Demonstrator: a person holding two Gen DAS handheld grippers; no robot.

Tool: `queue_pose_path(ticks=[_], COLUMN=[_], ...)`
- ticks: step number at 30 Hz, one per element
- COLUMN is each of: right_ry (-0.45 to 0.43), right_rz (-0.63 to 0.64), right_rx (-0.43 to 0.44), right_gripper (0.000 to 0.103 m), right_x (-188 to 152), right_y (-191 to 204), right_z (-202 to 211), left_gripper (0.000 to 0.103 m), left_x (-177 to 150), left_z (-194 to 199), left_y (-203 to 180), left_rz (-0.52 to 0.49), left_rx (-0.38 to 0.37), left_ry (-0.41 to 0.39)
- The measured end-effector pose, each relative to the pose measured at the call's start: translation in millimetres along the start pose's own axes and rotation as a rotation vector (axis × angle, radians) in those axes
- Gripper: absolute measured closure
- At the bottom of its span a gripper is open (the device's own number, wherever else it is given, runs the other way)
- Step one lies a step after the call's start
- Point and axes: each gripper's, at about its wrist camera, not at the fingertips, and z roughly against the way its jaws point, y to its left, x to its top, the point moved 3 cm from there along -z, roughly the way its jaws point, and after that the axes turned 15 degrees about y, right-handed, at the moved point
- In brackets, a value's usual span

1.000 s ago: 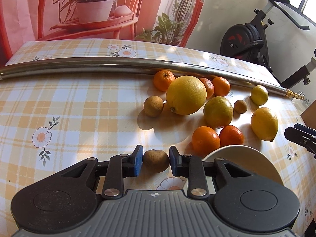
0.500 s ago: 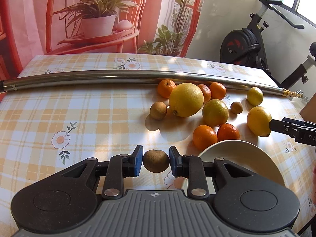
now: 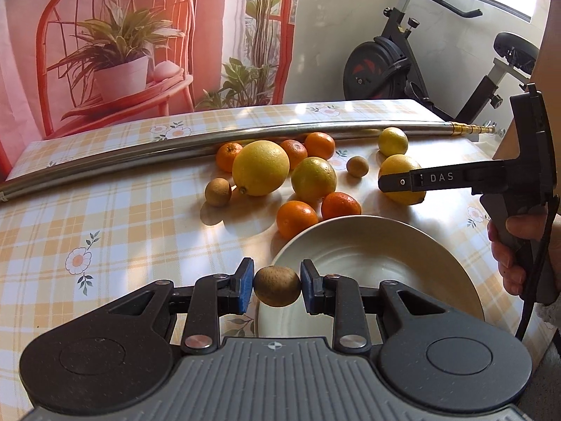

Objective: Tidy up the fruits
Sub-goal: 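Close the right tool on the large lemon while the left tool holds the kiwi, then lower the lemon onto the white plate with the right tool while the left tool lowers the kiwi there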

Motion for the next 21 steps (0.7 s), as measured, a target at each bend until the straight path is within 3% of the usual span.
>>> queue_pose_path(ticks=[10,21], right_ry=[-0.016,-0.046], right_rz=[0.001,-0.002], right_rx=[-0.025,0.018], right_gripper=[0.052,0.052], right_x=[-15.0,-46.5], right_y=[4.7,22.1], right_z=[15.1,70.7], left_gripper=[0.073,0.073], left_x=[-14.0,-30.8], left_z=[-3.9,0.0], left_y=[-8.4,-14.0], left_rz=[-0.023,-0.036], left_rx=[-0.038,-0.048], left_ry=[0.033,0.061])
